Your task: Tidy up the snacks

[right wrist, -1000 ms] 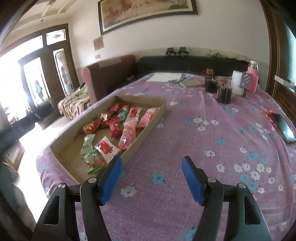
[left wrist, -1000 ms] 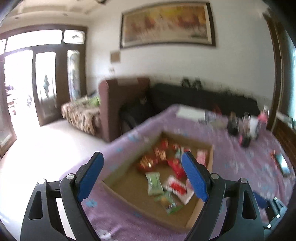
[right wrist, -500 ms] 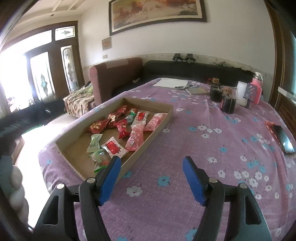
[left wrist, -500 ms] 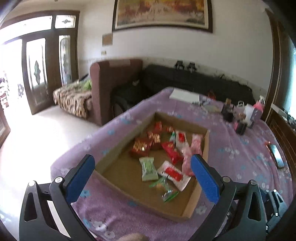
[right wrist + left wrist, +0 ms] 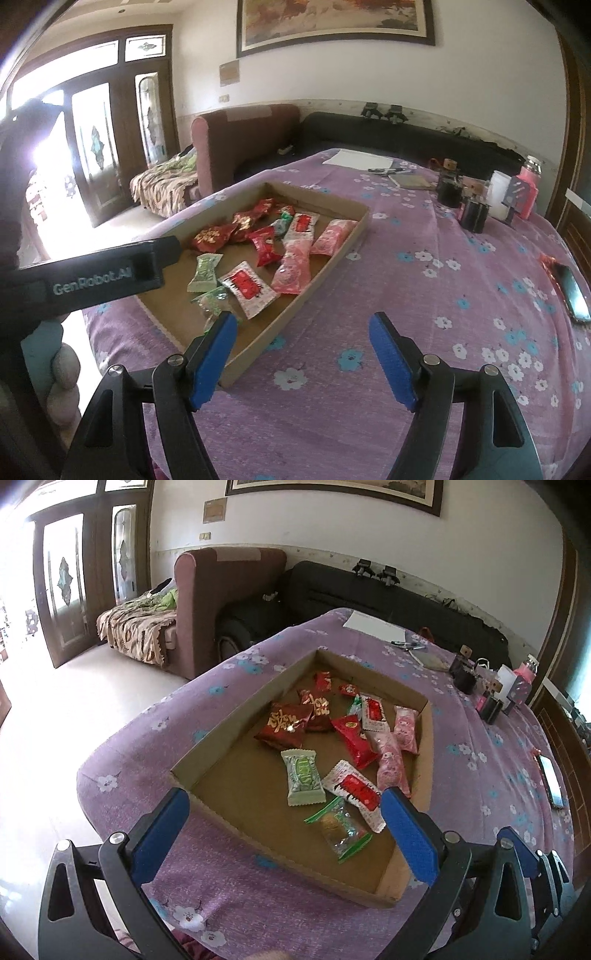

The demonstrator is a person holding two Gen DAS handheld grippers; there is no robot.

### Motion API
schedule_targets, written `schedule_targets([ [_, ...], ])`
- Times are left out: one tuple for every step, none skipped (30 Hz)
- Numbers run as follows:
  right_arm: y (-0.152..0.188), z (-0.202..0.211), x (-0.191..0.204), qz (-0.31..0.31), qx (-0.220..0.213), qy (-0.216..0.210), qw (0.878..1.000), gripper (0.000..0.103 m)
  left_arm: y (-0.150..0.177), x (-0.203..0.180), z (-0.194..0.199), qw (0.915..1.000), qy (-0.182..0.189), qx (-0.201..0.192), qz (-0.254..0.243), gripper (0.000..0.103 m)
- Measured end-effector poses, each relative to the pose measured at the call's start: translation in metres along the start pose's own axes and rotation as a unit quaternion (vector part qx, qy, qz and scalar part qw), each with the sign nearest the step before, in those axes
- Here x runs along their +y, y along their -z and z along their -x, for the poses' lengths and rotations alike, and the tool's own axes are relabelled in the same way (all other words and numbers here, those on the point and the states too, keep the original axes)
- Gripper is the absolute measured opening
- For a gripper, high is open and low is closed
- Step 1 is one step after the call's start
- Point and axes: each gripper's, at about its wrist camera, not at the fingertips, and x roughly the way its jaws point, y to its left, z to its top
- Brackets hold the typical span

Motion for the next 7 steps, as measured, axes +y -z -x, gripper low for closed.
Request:
schedule_targets([
  [0.0002, -0.001, 0.0025, 0.003, 0.001, -0.002, 1.0, 0.076, -0.0008, 0.001, -0.0011, 1.0, -0.002, 0.002, 0.0, 0.103],
  [0.0005, -0.0018, 0.005, 0.006, 0.003, -0.005, 1.0, 0.076, -0.0009, 0.0016, -0.002, 1.0, -0.003, 0.004, 0.0, 0.103],
  [0.0008, -0.0027, 0.0077, 0.01, 0.004, -0.009, 1.0, 0.076, -0.0006, 0.0016, -0.0029, 1.0, -0.003, 0.009, 0.0, 0.103],
  [0.0012, -0.0033, 0.0099, 0.013, 0.006, -0.012, 1.0, 0.076, -0.0016, 0.002, -0.0045, 0.9999, -0.001, 0.012, -0.001, 0.103],
  [0.0015, -0.0041, 0.011, 0.015, 0.008, -0.016, 1.0, 0.076, -0.0017, 0.0015, -0.0056, 0.9999, 0.001, 0.017, -0.001, 0.103],
  [0.0015, -0.005, 0.0111, 0.014, 0.009, -0.021, 1.0, 0.076, -0.002, 0.001, -0.0061, 0.9998, 0.001, 0.018, -0.002, 0.103],
  [0.0015, -0.0056, 0.0105, 0.011, 0.01, -0.024, 1.0, 0.076, -0.0022, -0.001, -0.0069, 0.9998, 0.0, 0.02, -0.006, 0.103],
])
